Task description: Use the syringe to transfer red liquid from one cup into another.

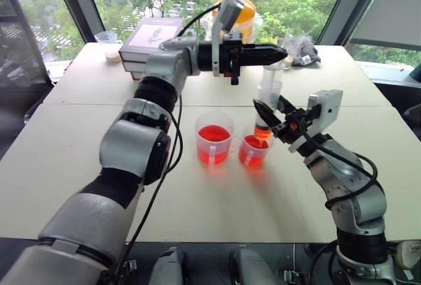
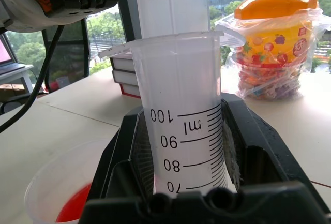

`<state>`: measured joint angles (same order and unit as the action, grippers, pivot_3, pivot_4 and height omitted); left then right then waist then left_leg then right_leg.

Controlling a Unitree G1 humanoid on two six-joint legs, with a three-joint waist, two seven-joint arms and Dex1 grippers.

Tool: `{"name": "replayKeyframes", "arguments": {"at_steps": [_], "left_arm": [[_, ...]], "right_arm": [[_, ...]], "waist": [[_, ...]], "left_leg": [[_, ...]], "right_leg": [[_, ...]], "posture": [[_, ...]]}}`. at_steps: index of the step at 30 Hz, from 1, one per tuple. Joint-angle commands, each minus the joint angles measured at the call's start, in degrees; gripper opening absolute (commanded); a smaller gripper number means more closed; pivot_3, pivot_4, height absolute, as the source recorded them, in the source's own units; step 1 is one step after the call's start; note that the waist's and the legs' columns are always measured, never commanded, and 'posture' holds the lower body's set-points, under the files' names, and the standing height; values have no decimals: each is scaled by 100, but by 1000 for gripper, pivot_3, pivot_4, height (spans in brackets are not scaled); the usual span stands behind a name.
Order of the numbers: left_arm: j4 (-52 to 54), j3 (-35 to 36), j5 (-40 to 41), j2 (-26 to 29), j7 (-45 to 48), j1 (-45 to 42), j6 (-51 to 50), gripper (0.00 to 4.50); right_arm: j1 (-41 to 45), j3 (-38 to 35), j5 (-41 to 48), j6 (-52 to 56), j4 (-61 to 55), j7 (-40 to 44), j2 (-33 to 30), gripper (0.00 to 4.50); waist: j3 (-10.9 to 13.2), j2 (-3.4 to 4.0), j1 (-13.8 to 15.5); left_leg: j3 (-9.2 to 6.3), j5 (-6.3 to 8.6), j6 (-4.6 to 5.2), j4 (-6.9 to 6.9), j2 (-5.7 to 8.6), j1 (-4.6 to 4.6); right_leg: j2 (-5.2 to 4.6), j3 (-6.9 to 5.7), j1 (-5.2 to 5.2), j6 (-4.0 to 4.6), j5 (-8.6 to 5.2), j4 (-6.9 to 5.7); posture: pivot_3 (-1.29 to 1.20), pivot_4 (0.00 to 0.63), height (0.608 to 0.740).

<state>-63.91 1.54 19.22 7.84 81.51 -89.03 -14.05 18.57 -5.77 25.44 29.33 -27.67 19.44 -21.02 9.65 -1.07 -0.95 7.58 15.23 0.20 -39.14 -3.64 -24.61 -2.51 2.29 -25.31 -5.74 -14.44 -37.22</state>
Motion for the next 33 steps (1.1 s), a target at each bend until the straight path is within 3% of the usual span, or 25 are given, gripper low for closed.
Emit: {"name": "replayKeyframes", "arguments": {"at_steps": [1,33], "left_arm": [[201,-33,-79,-89,382,-102,144,53],[604,-474,-571,-485,547,782,176,53]], "right_arm": [[149,-83,-14,-145,-348,19,-86,1393],[1114,-713,1118,1255,-1556,-615,-383,1393]], "waist": [[0,0,-1],[0,0,8]], "left_leg": [[0,0,0,0,0,0],[-3,1,2,-1,0,-2]], "right_leg": [[0,0,0,0,0,0],[-2,0,0,0,0,0]], "posture": [[0,150,740],[0,150,740]]}}
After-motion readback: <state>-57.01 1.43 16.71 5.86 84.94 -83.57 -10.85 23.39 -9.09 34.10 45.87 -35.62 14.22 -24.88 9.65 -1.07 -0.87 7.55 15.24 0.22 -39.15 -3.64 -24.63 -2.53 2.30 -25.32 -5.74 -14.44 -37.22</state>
